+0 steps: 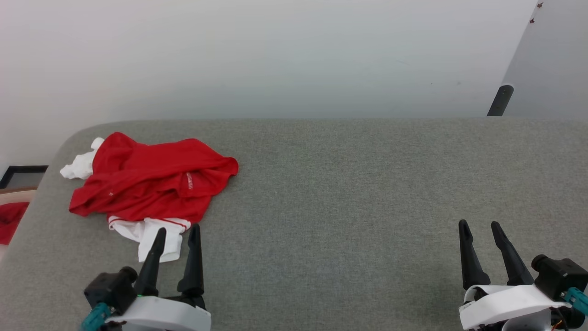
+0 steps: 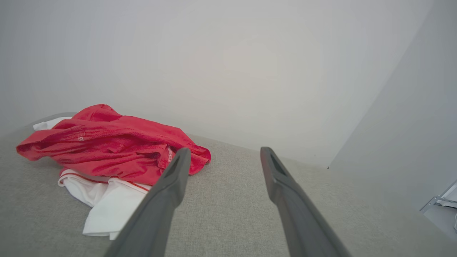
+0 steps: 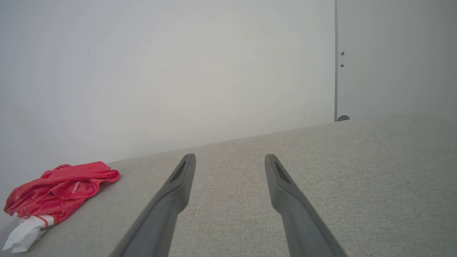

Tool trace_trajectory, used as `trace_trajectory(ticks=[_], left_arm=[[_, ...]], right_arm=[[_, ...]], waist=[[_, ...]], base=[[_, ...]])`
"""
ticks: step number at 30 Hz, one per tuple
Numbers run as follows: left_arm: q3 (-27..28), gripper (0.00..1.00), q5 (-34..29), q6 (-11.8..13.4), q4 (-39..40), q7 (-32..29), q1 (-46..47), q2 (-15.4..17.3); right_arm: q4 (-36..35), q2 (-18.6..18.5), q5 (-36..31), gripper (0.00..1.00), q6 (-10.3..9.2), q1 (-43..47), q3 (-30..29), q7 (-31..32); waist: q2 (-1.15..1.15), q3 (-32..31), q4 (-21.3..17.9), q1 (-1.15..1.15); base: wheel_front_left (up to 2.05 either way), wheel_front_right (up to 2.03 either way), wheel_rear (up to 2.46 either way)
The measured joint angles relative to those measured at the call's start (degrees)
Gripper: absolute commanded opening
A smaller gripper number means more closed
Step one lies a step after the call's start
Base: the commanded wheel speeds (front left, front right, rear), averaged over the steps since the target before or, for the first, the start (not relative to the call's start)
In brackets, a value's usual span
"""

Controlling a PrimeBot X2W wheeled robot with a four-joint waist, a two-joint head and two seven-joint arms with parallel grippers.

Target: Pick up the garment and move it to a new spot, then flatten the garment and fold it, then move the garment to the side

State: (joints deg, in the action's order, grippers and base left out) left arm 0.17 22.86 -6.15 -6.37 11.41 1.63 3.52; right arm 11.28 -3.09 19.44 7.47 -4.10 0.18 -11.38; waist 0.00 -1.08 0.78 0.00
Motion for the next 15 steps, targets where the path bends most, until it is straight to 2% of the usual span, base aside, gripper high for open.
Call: trace_trajectory(ticks=[15], left_arm=[[-0.09,1.0,-8.39,-0.92,0.96,1.76,-0.41,-0.29]], right_arm=[[-0.19,0.11,-8.23,1.0,0.0,-0.01,0.02,-1.76]], waist=[[0.0,-0.22,0.08,0.0]], base=[[0.0,0.0,0.0]])
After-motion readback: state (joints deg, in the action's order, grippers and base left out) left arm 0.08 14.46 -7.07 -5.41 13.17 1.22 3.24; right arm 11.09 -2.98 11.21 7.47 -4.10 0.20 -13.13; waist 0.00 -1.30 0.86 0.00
